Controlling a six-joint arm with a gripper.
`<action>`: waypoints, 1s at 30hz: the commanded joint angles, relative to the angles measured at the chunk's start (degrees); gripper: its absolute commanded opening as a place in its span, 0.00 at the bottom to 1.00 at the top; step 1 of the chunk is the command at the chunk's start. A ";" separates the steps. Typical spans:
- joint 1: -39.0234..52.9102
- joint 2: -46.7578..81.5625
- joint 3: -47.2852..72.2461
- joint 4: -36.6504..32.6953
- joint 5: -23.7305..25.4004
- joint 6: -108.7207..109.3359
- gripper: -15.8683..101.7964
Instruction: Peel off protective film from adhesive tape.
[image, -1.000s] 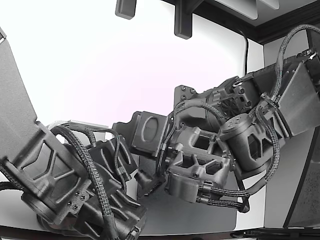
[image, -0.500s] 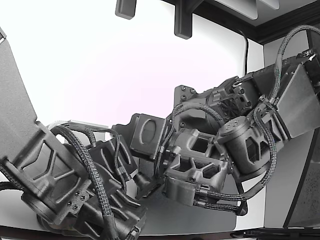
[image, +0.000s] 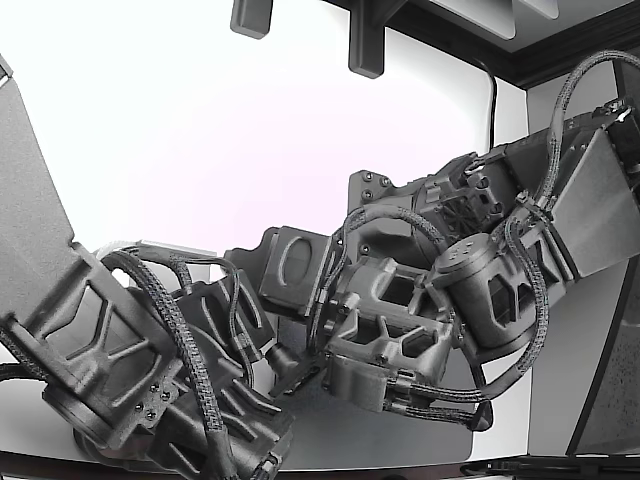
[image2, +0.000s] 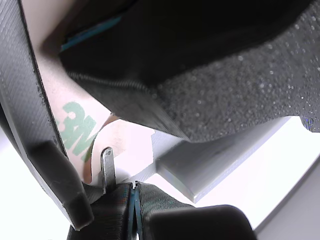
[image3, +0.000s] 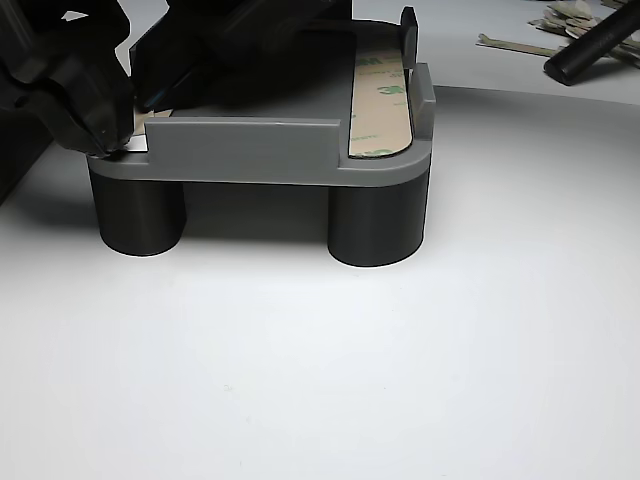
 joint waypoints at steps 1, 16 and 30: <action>-0.35 1.32 -0.44 0.09 -0.35 0.18 0.04; 0.26 2.46 0.70 0.44 -0.88 0.62 0.04; 0.35 3.43 2.02 0.35 -1.05 1.23 0.04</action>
